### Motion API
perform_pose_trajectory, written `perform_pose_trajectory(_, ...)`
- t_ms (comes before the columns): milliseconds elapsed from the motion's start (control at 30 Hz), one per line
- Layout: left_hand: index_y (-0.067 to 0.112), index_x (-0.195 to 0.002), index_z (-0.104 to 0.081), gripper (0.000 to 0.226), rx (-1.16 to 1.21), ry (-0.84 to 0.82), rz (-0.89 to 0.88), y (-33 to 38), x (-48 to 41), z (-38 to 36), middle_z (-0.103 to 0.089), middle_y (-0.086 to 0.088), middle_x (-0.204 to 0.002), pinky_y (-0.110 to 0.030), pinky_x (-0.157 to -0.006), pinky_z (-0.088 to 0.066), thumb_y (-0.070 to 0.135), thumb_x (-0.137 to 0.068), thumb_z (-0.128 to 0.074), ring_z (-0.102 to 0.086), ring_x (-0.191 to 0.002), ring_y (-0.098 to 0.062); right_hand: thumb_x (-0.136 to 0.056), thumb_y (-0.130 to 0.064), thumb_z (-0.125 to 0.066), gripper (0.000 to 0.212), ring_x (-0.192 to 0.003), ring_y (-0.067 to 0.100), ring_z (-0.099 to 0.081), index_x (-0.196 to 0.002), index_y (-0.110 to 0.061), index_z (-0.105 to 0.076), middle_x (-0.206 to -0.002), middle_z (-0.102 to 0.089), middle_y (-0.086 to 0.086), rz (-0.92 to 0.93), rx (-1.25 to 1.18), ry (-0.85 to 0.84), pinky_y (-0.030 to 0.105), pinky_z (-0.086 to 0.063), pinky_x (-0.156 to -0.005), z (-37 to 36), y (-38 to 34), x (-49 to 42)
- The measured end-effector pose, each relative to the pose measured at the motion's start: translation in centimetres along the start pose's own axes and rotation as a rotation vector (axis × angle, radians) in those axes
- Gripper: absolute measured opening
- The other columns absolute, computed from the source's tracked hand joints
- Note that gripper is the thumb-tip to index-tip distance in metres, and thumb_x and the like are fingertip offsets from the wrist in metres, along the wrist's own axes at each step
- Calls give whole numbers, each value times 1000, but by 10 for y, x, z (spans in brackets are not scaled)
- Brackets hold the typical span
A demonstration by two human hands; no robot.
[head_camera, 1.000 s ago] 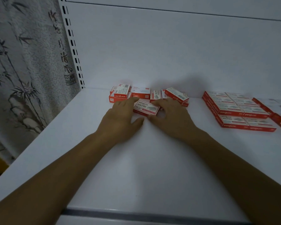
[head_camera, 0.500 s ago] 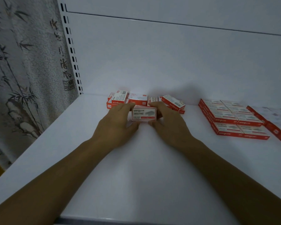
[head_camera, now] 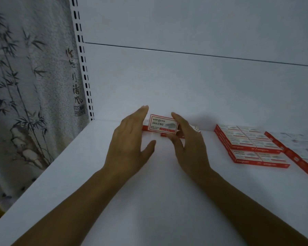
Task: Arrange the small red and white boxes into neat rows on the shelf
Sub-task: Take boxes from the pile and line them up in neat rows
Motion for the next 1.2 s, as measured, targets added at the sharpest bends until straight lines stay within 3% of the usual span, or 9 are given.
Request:
perform_pose_trajectory(100, 16, -143, -29, 85, -29, -14, -47, 4, 2, 0, -45, -5, -140, -31, -101, -29, 30, -74, -75, -43, -126, -23, -85, -21, -63, 51, -96, 15, -64, -133, -19, -46, -116, -65, 2, 25, 52, -38, 35, -49, -92, -4, -3, -3)
perform_pose_trajectory(233, 15, -143, -28, 77, -40, 1, -111, 8, 12, 7, -41, -3, -143, -27, -107, -25, 37, -79, -64, -36, -130, -16, -84, -25, -65, 52, -98, 22, -65, -132, -19, -47, -117, -65, 2, 59, 171, -129, 31, -36, -98, 12, -18, -9)
perform_pose_trajectory(333, 16, -143, -26, 78, -44, 6, -162, 25, 11, 11, -39, -5, -145, -36, -108, -28, 41, -79, -62, -35, -132, -18, -84, -33, -59, 49, -97, 23, -64, -130, -18, -49, -111, -68, 2, 102, 262, -142, 35, -36, -96, 50, -32, -5)
perform_pose_trajectory(433, 20, -143, -25, 78, -51, -23, -209, 56, 8, 8, -36, -4, -147, -41, -107, -25, 47, -79, -61, -35, -134, -22, -85, -32, -60, 49, -94, 18, -61, -130, -19, -49, -107, -69, 1, 72, 286, -149, 30, -27, -95, 84, -18, 4)
perform_pose_trajectory(667, 24, -142, -29, 79, -81, -180, -321, 146, 13, -40, -35, 1, -148, -39, -105, -22, 47, -76, -66, -37, -133, -22, -85, -34, -60, 48, -98, 22, -63, -129, -21, -48, -115, -66, 1, -61, 312, -186, 39, -36, -101, 143, 54, 31)
perform_pose_trajectory(833, 24, -143, -28, 82, -78, -226, -318, 187, 8, -86, -35, 2, -148, -33, -104, -18, 46, -75, -69, -37, -133, -20, -87, -39, -55, 47, -109, 22, -57, -131, -24, -45, -121, -62, -3, -118, 352, -228, 38, -30, -105, 183, 99, 42)
perform_pose_trajectory(1067, 21, -145, -23, 82, -8, -267, -195, 206, -6, -147, -35, -1, -148, -46, -110, -24, 53, -78, -60, -31, -135, -20, -88, -33, -57, 48, -112, 20, -55, -133, -22, -43, -124, -61, -4, -98, 330, -321, 31, -26, -104, 193, 144, 45)
perform_pose_trajectory(1200, 19, -144, -25, 76, -28, -290, -205, 187, 3, -149, -36, -1, -147, -44, -111, -28, 55, -82, -51, -31, -135, -18, -87, -35, -58, 48, -115, 25, -51, -132, -24, -44, -124, -60, -3, -67, 257, -359, 36, -29, -103, 173, 160, 38)
Point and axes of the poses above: each hand's wrist, its own x-axis away from the middle knuckle, its own z-axis out of the back of the hand, y = z × x, the point moved 10 cm from there along -x, towards the middle knuckle
